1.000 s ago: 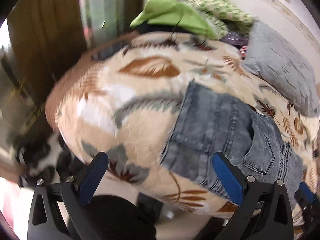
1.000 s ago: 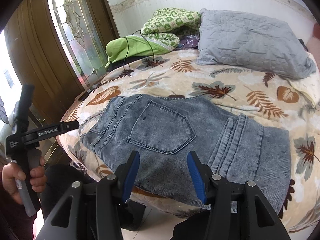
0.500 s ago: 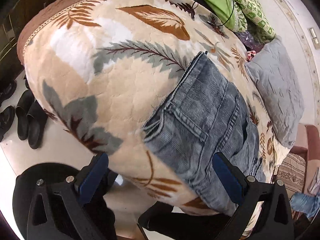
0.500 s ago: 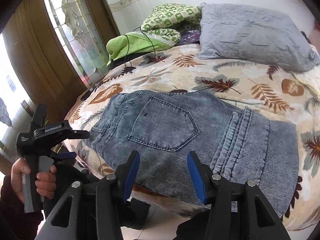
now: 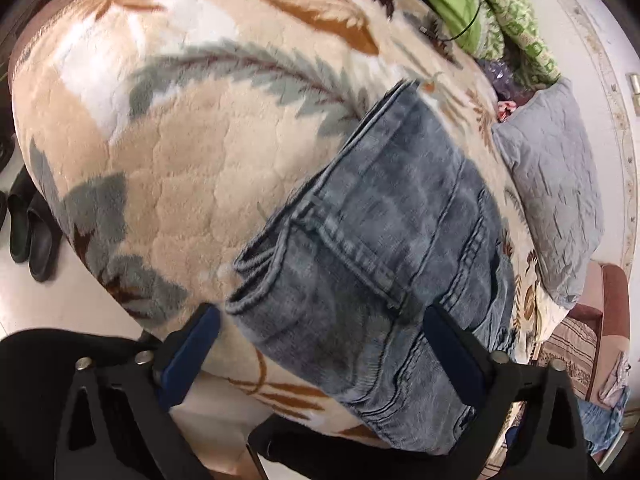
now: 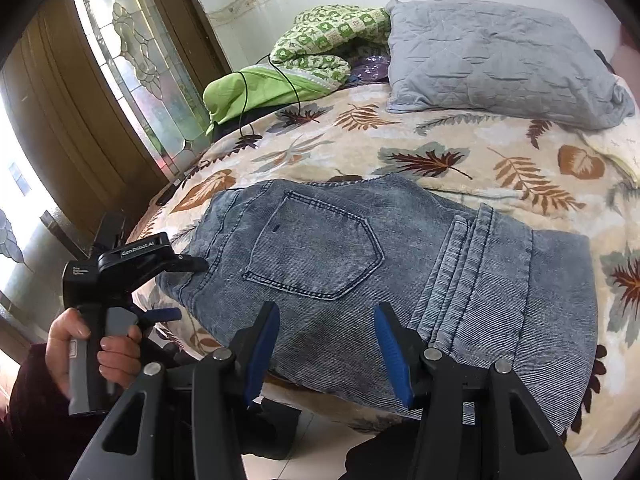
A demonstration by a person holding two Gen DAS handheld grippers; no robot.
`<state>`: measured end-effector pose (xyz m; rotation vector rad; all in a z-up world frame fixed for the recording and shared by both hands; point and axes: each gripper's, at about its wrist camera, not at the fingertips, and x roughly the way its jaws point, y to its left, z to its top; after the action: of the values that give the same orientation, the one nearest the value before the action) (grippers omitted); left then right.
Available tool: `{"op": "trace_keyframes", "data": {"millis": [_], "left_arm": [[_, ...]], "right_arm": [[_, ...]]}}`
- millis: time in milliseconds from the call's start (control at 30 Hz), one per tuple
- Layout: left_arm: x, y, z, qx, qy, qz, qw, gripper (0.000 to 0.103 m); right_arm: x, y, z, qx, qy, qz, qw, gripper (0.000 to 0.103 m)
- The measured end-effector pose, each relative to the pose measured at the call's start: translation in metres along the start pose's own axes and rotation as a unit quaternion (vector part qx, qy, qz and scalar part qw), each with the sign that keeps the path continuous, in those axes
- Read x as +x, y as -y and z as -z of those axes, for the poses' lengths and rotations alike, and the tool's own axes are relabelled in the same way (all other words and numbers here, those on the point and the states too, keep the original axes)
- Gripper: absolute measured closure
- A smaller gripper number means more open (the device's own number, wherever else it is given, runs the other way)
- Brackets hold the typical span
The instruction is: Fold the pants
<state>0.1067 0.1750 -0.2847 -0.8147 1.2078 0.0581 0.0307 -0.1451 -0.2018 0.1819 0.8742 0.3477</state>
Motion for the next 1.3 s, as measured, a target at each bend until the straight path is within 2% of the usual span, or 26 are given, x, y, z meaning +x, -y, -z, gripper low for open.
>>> {"op": "trace_keyframes", "data": {"millis": [33, 100, 167, 300, 367, 433, 567, 633, 800, 900, 967, 1067, 1133, 1300], "left_arm": [[-0.003, 0.004, -0.001, 0.009, 0.007, -0.004, 0.9999, 0.02], [-0.004, 0.01, -0.002, 0.023, 0.006, -0.004, 0.9997, 0.025], [0.001, 0.015, -0.003, 0.029, 0.003, -0.006, 0.9996, 0.025], [0.006, 0.021, -0.003, 0.037, 0.021, -0.018, 0.9989, 0.026], [0.007, 0.029, -0.004, 0.048, 0.029, -0.023, 0.9981, 0.033], [0.006, 0.033, -0.005, 0.056, 0.039, -0.028, 0.9973, 0.045], [0.012, 0.04, -0.008, 0.071, 0.047, -0.035, 0.9958, 0.053], [0.011, 0.044, -0.006, 0.084, 0.057, -0.039, 0.9941, 0.063], [0.012, 0.05, -0.004, 0.113, 0.073, -0.059, 0.9891, 0.066], [0.014, 0.045, -0.005, 0.107, 0.073, -0.052, 0.9902, 0.062], [0.015, 0.044, -0.007, 0.096, 0.07, -0.042, 0.992, 0.056], [0.013, 0.044, -0.005, 0.103, 0.07, -0.046, 0.9911, 0.055], [0.011, 0.049, -0.002, 0.121, 0.081, -0.061, 0.9874, 0.063], [0.004, 0.058, 0.005, 0.15, 0.104, -0.078, 0.9803, 0.076]], "right_arm": [[0.0, 0.001, 0.0, 0.001, 0.0, 0.0, 1.0, 0.05], [0.0, 0.002, 0.0, 0.002, 0.0, 0.001, 1.0, 0.05], [0.0, 0.002, 0.0, 0.003, 0.002, 0.001, 1.0, 0.05], [-0.001, 0.005, 0.0, 0.007, 0.004, 0.005, 1.0, 0.05], [-0.003, 0.009, 0.0, 0.01, 0.007, 0.009, 1.0, 0.05], [-0.004, 0.014, -0.001, 0.018, 0.008, 0.008, 1.0, 0.05], [-0.009, 0.024, -0.001, 0.035, 0.014, 0.01, 0.999, 0.05], [-0.012, 0.028, -0.001, 0.041, 0.017, 0.012, 0.999, 0.05], [-0.014, 0.033, -0.001, 0.047, 0.018, 0.011, 0.999, 0.05], [-0.014, 0.032, -0.001, 0.045, 0.019, 0.013, 0.999, 0.05], [-0.016, 0.033, -0.001, 0.048, 0.02, 0.012, 0.999, 0.05], [-0.02, 0.036, 0.0, 0.048, 0.026, 0.019, 0.998, 0.05], [-0.026, 0.043, 0.002, 0.052, 0.03, 0.025, 0.998, 0.05], [-0.042, 0.072, 0.007, 0.08, 0.043, 0.047, 0.995, 0.05]]}}
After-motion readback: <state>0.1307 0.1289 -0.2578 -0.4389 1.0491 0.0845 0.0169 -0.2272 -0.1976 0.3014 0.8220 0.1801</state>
